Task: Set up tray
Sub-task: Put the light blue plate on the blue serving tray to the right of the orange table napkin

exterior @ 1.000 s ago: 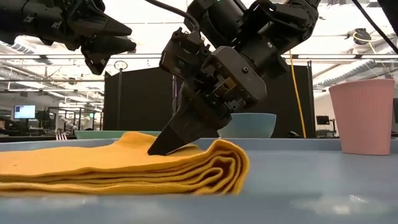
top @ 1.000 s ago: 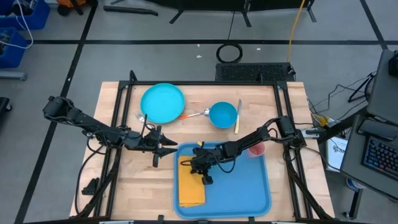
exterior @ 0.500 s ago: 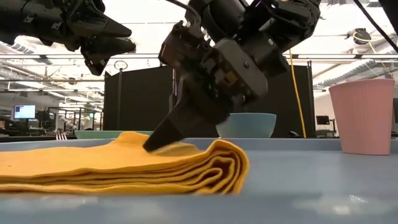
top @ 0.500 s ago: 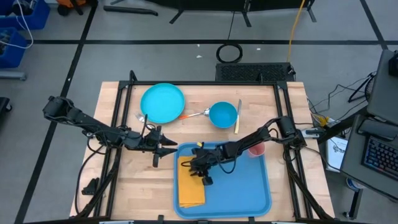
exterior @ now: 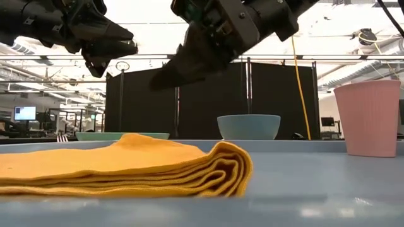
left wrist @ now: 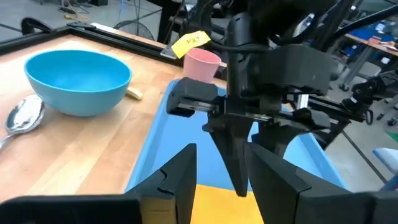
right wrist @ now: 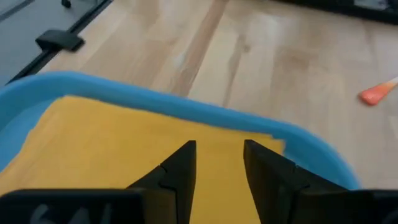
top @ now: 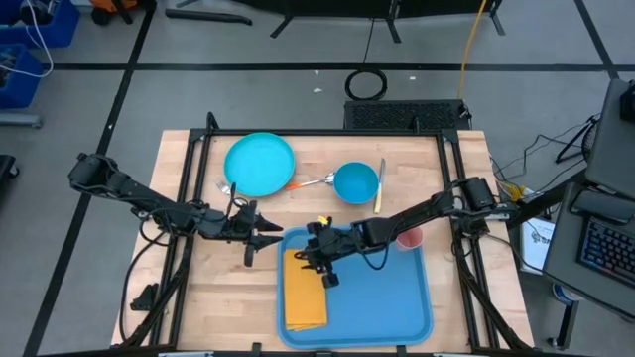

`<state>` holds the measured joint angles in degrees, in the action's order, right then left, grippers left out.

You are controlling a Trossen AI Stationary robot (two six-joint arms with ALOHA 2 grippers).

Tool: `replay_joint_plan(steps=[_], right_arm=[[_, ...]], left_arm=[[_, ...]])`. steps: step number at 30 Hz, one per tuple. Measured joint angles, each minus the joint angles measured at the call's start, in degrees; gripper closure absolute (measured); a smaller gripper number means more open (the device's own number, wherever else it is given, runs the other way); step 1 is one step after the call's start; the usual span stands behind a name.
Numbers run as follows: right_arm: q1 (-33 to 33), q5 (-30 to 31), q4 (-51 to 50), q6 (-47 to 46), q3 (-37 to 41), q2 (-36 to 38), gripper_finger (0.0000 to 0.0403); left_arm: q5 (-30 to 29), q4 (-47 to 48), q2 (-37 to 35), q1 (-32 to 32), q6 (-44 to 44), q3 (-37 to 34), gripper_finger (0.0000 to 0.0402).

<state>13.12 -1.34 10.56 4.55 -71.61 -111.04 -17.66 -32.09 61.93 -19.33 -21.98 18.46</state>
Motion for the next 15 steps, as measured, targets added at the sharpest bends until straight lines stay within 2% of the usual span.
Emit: replay_joint_plan(steps=[7,15], right_arm=[[-1.9,4.2,-1.0,3.8,0.0,0.0,0.0281],[-2.2,4.5,-1.8,4.4,0.0,0.1,0.0283]], left_arm=[[-3.6,3.2,0.0,0.0,-3.8,0.0,0.0259],[-6.2,7.1,0.8,0.1,-7.5,0.0,0.0259]])
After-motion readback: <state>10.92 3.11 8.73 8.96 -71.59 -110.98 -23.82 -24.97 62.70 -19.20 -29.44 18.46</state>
